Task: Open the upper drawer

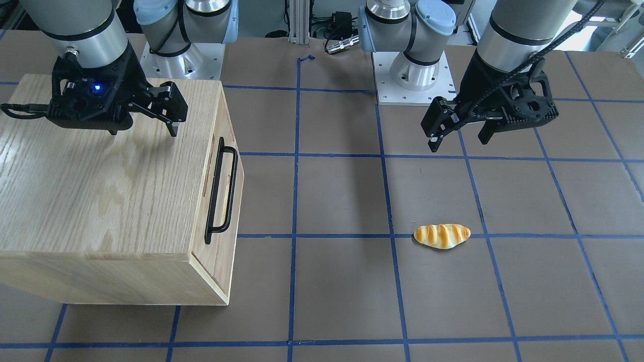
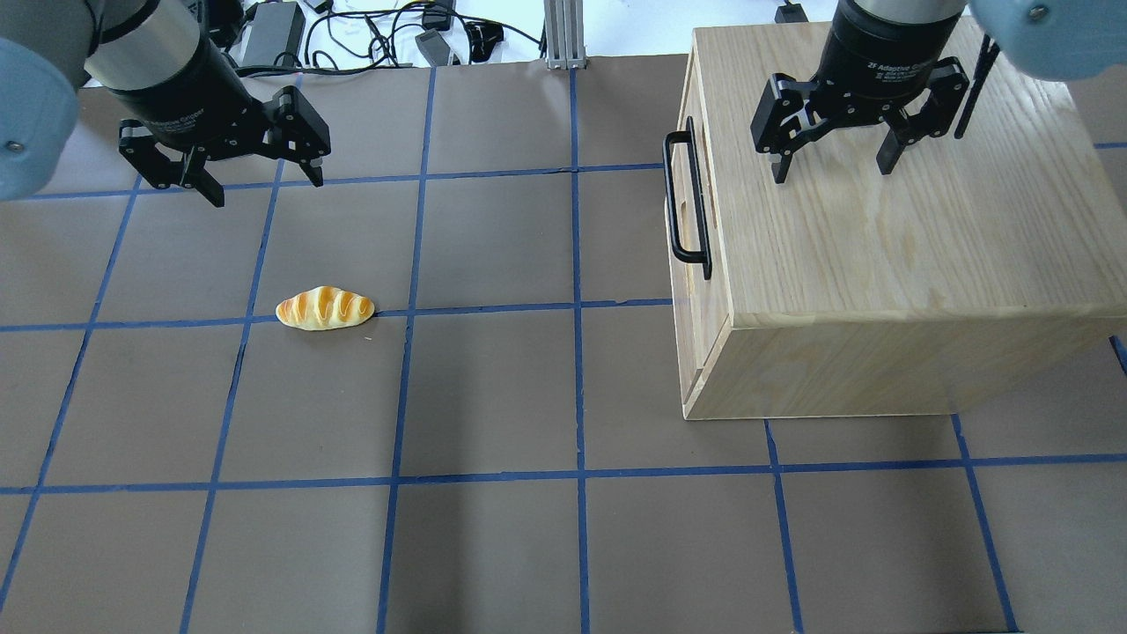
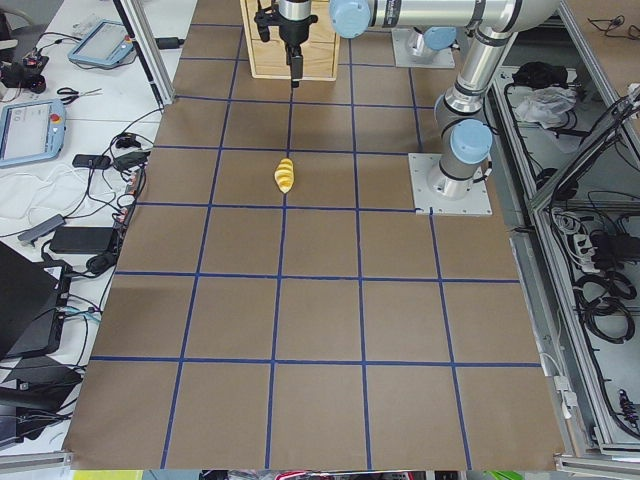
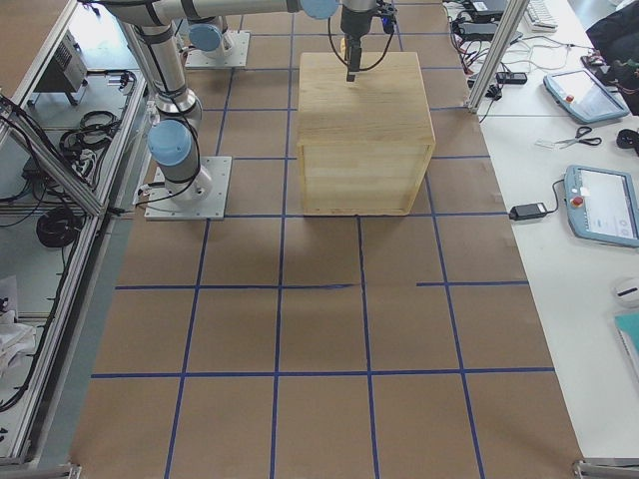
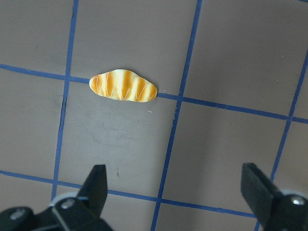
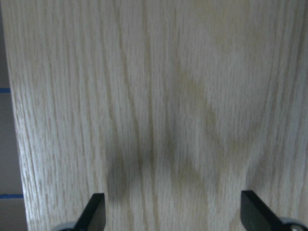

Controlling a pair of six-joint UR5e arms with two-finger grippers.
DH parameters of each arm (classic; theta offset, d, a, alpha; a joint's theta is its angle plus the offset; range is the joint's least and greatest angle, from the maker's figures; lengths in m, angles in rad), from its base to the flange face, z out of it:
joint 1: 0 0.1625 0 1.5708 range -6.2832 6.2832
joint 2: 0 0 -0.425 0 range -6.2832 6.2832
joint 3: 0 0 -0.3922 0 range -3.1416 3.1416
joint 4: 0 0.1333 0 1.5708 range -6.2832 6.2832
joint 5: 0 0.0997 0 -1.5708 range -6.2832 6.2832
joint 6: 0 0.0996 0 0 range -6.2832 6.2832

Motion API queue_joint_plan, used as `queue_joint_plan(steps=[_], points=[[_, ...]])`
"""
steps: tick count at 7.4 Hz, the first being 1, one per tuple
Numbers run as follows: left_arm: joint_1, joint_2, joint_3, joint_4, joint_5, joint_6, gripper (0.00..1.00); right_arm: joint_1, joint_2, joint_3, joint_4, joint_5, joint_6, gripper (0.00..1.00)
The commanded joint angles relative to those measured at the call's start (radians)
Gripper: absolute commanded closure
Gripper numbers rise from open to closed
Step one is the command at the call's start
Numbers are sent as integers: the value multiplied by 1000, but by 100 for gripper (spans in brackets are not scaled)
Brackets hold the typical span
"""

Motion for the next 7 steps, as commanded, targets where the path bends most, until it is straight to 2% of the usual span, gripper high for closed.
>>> queue_joint_plan(steps=[1,3,5,7], points=[[1,6,-8,1,1,2,0,0,0,-1,0,0,-1,0],[-2,9,-8,2,-11,-17,0,0,0,1,0,0,-1,0],[-2,20,-11,-1,-106,-14,0,0,0,1,0,0,1,0],[0,17,-16,-1,-82,-2,0,0,0,-1,0,0,1,0]])
